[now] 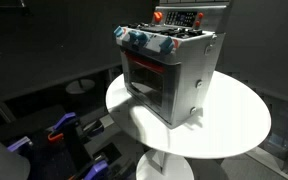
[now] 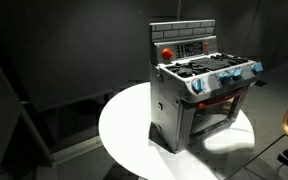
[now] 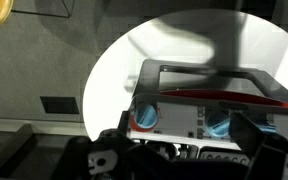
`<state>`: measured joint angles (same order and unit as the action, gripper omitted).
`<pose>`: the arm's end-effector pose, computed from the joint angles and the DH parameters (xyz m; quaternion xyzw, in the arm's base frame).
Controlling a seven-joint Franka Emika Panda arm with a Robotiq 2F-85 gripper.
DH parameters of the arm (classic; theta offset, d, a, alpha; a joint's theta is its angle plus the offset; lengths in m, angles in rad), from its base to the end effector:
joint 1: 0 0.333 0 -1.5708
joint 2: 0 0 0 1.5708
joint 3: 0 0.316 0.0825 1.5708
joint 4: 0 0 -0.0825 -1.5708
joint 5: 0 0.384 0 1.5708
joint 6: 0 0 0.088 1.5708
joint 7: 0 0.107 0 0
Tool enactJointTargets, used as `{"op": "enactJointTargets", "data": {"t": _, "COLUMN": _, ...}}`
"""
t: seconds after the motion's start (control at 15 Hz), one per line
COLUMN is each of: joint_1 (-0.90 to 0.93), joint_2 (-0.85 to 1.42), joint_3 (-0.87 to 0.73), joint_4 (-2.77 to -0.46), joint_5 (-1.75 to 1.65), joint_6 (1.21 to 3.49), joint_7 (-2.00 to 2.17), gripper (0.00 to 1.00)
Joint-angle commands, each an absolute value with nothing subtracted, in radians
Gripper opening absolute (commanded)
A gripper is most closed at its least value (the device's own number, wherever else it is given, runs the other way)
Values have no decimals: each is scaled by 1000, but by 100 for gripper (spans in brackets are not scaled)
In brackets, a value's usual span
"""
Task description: Push the top button on the right side of the stove
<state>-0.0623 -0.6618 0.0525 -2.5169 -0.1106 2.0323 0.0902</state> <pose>0.3682 -0.0081 0.5148 0.9933 -0.0336 0.0900 0.0644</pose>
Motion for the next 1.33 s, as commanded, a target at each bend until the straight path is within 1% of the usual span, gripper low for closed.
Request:
{"op": "enactJointTargets", "data": {"t": 0.0, "joint_1": -54, "joint_2": -661, "joint_3": 46, "joint_4": -2515, "joint_5": -115, "joint_6": 2030, "joint_7": 95, "gripper": 100}}
{"op": "enactJointTargets", "data": {"t": 0.27, "joint_1": -58, "joint_2": -654, "joint_3": 49, "joint_4": -2507, "joint_5": -116, "joint_6": 2028, "joint_7": 105, "gripper": 100}}
{"op": "enactJointTargets", "data": {"t": 0.67, "joint_1": -73, "joint_2": -553, "joint_3": 57, "joint_4": -2415, "joint_5": -106, "joint_6": 2115, "joint_7": 187, "gripper": 100}}
{"op": "enactJointTargets", "data": {"t": 1.27, "joint_1": -104, "joint_2": -207, "joint_3": 55, "joint_4": -2150, "joint_5": -138, "joint_6": 2248, "joint_7": 316, "gripper": 100}}
